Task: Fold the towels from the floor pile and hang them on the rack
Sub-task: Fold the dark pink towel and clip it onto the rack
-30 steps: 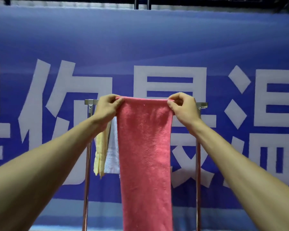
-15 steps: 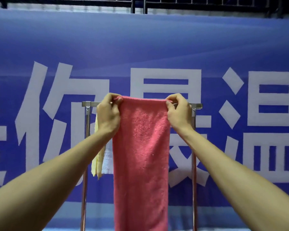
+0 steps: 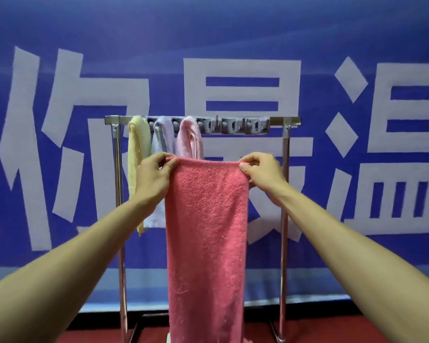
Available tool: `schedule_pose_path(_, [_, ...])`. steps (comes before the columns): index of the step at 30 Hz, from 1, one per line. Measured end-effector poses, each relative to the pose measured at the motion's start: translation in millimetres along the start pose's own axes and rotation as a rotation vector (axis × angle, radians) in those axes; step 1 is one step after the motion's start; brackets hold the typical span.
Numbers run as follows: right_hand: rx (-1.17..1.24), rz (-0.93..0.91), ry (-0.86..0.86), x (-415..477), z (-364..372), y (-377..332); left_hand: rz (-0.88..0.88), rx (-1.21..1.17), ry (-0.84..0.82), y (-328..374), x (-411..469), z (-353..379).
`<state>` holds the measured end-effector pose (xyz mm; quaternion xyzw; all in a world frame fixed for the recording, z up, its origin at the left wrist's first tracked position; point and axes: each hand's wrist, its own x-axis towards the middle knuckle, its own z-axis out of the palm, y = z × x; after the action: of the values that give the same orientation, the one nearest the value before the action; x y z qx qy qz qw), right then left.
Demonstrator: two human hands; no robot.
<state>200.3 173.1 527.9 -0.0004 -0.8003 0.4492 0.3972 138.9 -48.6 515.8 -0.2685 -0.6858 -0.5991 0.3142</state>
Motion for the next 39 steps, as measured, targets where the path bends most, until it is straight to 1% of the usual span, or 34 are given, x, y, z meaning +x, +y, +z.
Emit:
schedule_pose_path(3, [-0.108,0.118,-0.153,-16,14,37,-0.098,0.054,-0.129,-38,-19,3])
schedule_pose_path(5, [-0.170,0.203,-0.232,-28,24,65,-0.201,0.066,-0.210,-64,-42,8])
schedule_pose_path(8, [-0.103,0.345,-0.279,-47,39,101,-0.346,0.012,-0.264,-99,-78,16])
schedule_pose_path(10, [-0.045,0.416,-0.300,-61,49,121,-0.442,-0.018,-0.256,-123,-99,20])
schedule_pose_path(13, [0.033,0.521,-0.330,-84,64,151,-0.672,-0.150,-0.237,-154,-132,27])
schedule_pose_path(15, [0.130,0.617,-0.328,-99,75,169,-0.804,-0.223,-0.232,-166,-152,35])
schedule_pose_path(19, [0.312,0.820,-0.333,-125,95,202,-0.981,-0.311,-0.212,-187,-180,46])
schedule_pose_path(21, [0.384,0.888,-0.299,-135,102,210,-1.080,-0.372,-0.179,-194,-189,49])
schedule_pose_path(23, [0.468,0.904,-0.220,-137,108,211,-1.193,-0.460,-0.113,-192,-192,54])
schedule_pose_path(24, [0.485,0.877,-0.186,-136,110,208,-1.196,-0.480,-0.097,-189,-191,57])
schedule_pose_path(25, [0.491,0.829,-0.168,-135,111,203,-1.158,-0.473,-0.100,-186,-191,59])
schedule_pose_path(28, [0.491,0.723,-0.191,-134,112,189,-1.023,-0.461,-0.109,-173,-188,61])
schedule_pose_path(31, [0.534,0.778,-0.251,-144,113,186,-1.054,-0.477,-0.063,-173,-193,59])
schedule_pose_path(34, [0.610,0.844,-0.300,-155,116,186,-1.113,-0.487,-0.086,-172,-201,61])
schedule_pose_path(39, [0.487,0.749,-0.360,-169,117,184,-1.064,-0.403,-0.111,-168,-214,65])
